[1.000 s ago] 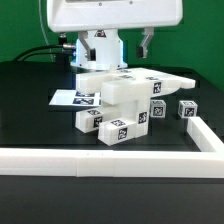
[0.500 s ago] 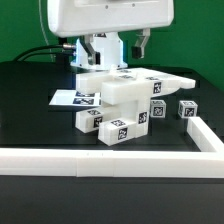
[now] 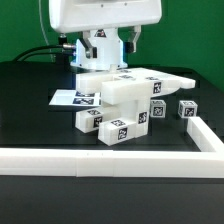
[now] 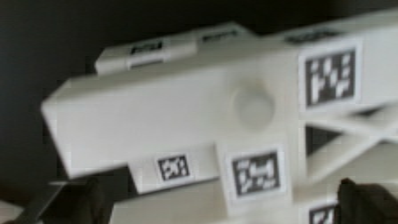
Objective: Assemble chair
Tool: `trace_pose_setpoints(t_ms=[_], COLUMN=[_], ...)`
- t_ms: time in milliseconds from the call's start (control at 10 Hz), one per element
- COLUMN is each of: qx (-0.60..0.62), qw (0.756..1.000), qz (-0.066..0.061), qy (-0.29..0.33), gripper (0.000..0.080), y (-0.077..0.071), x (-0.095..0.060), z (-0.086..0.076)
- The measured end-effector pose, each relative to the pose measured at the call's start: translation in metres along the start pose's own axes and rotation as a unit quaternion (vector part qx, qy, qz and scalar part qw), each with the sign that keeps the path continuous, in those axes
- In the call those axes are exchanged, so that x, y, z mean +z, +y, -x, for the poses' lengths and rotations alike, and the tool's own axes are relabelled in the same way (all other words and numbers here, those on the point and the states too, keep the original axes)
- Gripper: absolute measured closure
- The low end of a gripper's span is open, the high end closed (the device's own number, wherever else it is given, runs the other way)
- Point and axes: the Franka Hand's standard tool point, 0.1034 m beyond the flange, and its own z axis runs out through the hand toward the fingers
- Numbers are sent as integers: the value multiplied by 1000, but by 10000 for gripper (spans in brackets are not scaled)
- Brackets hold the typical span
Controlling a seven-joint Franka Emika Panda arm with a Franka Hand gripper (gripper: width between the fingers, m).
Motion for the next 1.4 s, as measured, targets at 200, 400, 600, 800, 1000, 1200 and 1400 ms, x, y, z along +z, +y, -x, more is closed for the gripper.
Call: trace_pose_setpoints(t_ms=[200,400,600,800,1000,1200,1400], qx=[1,2,0,-5,-6,-8,-2], qw=[1000,1000,1000,1000,1000,1000,1000], qz=[-1,-1,-3,0,8,15,14], qy=[-2,-2,-5,-8,-8,-13,-20], gripper=[151,151,151,151,151,151,151], y=[0,0,-9,-11,-8,-8,-15], x=[0,1,10,19,28,40,49], z=[-1,1,36,48,57,60,55])
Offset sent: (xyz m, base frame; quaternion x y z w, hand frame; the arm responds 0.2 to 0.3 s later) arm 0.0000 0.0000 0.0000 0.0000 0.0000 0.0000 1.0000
